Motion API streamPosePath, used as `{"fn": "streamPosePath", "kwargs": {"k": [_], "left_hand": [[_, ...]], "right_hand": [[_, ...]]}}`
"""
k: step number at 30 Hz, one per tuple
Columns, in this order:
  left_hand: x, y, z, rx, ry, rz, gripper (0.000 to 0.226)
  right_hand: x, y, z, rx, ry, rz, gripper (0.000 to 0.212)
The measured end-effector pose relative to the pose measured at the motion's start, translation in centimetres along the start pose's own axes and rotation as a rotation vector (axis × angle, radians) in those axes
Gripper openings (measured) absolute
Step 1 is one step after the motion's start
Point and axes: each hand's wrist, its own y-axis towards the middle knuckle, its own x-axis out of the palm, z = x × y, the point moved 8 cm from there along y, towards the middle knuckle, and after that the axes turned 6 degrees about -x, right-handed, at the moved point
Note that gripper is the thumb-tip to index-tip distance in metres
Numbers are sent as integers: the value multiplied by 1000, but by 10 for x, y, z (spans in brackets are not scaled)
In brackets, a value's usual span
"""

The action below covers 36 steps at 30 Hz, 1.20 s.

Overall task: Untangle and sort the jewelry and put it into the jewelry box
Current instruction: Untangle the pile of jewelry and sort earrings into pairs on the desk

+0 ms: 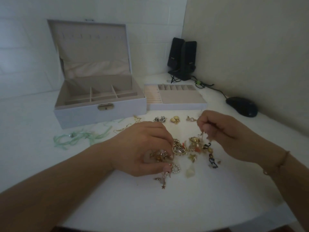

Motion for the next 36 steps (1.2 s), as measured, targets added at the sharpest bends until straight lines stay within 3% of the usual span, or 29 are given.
{"fn": "streamPosePath", "kwargs": {"k": [6, 15, 18, 20, 22, 27, 36], "left_hand": [[-2, -1, -3, -20, -13, 14, 25], [-4, -2, -8, -45, -9, 22, 28], [-4, -1, -9, -52, -4, 19, 25], [-4, -2, -10, -55, 14, 13, 26], [-2, -2, -9, -54, 50, 2, 27], [-2, -1, -8, -30, 76, 4, 26], [-8, -2, -16, -52, 61, 23, 21]], "right_hand": [[-8, 6, 20, 60, 350, 152, 40], [-21, 16, 19, 71, 759, 213, 26], [-28, 16, 38, 160, 1027, 357, 18], [-37, 13, 58, 226, 1123, 490, 26], [-52, 8, 75, 261, 1028, 584, 29], [-90, -10, 108, 394, 262, 607, 29], [-79, -28, 146, 523, -59, 549, 28]]}}
